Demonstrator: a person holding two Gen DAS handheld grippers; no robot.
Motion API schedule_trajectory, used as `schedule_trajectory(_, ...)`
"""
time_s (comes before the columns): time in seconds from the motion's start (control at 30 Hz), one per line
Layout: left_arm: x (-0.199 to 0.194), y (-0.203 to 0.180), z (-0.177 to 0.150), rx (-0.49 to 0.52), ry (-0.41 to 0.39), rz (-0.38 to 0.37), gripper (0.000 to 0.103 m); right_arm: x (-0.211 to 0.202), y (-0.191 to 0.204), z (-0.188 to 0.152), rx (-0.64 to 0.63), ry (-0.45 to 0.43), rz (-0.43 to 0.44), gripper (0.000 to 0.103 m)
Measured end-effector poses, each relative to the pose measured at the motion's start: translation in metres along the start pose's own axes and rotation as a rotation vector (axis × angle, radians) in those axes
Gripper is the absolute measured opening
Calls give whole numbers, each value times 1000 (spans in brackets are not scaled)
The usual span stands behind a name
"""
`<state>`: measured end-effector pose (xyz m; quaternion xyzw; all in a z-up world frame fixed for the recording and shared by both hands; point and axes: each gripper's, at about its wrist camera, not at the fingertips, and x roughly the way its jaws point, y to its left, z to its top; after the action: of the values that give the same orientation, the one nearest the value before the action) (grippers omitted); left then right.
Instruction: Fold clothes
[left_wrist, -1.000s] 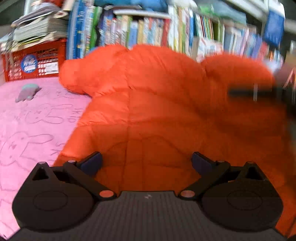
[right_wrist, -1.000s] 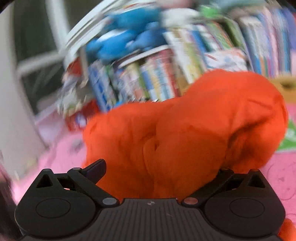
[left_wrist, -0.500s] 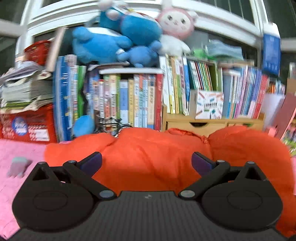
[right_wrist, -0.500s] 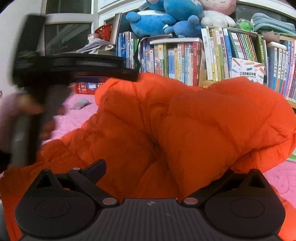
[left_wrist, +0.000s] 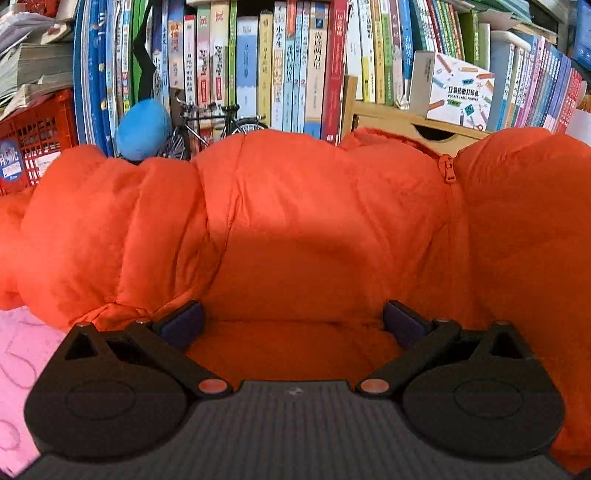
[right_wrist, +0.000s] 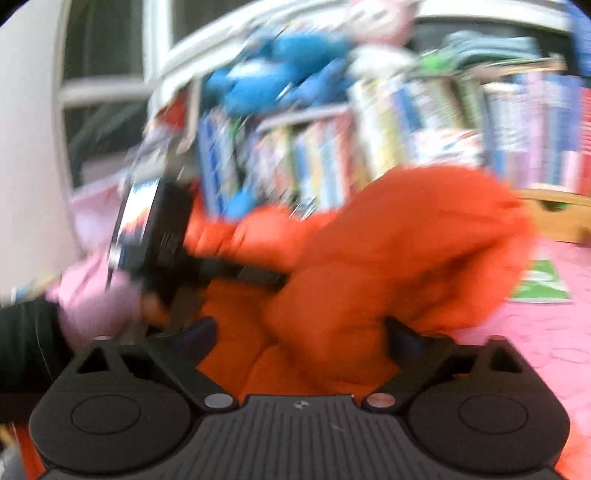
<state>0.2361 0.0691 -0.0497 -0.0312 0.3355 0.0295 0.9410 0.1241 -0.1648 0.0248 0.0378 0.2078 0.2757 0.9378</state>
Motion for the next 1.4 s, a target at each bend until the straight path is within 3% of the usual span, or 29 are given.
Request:
schedule_trajectory(0.17,-1,-4,-3,27,16,23,103,-29,-48,12,51,-39,-133,71)
schedule_trajectory(0.3,2,-7,-2,34,23,29,103,-22,-56,22,-3,-25,-192,49)
schedule_trajectory(0.43,3,-8,-1,34,27,28,103,-29,-71,38,85,-98,-210,49)
schedule_trajectory(0.47,4,-9,-1,35,28,28,103,-25,-71,39,83,-81,-212,49)
schedule_trajectory(0.67,5,-9,0,38,31,30,103,17,-47,33,13,75,-180,49)
schedule_trajectory(0.87,4,-9,1,40,35,34,103,54,-49,34,155,160,-96,47)
schedule_trajectory(0.93,5,-8,1,40,36,34,103,59,-55,34,226,181,-51,35)
schedule_trajectory(0.97,5,-8,1,40,36,34,103,59,-56,34,240,185,-44,24)
schedule_trajectory(1.03,5,-8,1,40,36,34,103,55,-57,35,249,187,-41,15)
schedule_trajectory(1.17,5,-8,1,40,36,33,103,42,-50,38,183,160,-134,12)
schedule_trajectory(1.4,6,-8,1,39,35,32,103,19,-49,42,18,75,-420,11)
